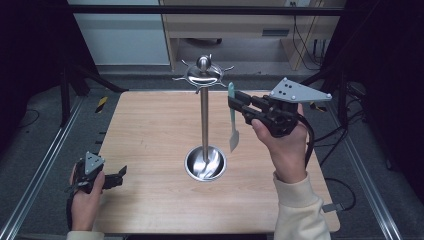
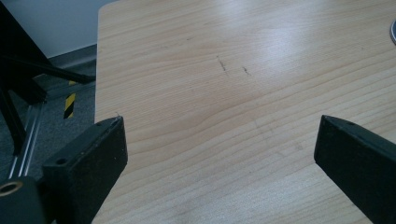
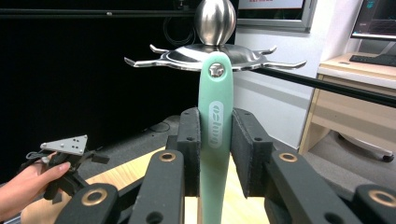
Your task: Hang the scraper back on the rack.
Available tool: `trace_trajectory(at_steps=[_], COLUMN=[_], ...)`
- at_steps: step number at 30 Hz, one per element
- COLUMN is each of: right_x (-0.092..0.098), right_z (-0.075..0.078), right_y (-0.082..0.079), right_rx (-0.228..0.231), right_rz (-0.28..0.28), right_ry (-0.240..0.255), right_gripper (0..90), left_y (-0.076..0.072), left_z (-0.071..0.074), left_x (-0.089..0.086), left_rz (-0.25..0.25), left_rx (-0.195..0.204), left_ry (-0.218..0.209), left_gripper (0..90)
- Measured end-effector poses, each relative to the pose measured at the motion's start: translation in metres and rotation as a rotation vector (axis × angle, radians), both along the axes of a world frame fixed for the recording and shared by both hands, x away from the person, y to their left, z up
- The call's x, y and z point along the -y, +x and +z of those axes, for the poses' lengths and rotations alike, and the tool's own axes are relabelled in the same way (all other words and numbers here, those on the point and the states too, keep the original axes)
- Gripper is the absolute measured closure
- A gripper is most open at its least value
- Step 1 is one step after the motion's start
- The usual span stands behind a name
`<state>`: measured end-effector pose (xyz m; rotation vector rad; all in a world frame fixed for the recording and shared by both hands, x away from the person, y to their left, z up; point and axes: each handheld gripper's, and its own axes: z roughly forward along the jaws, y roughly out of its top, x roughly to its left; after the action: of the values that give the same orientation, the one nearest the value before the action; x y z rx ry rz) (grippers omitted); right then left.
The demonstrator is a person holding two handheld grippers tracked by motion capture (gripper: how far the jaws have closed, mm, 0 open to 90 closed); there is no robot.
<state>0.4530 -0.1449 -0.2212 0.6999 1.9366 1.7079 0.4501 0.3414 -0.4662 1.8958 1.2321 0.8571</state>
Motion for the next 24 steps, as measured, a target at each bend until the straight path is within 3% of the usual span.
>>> trace_trajectory(at_steps=[12, 24], right_x=[-0.011, -0.015], right_z=[-0.006, -0.009], right_y=[0.005, 0.007], right_rx=[-0.021, -0.012], right_rz=[-0.002, -0.02], right_ry=[-0.007, 0.001], right_gripper=[74.0, 73.7], left_y=[0.0, 0.002], left_z=[0.0, 0.0], left_x=[0.0, -0.001], left_rz=[0.001, 0.004], left_rx=[0.002, -0.001], left_ry=[0.004, -0.001], left_gripper=[2.4, 2.4])
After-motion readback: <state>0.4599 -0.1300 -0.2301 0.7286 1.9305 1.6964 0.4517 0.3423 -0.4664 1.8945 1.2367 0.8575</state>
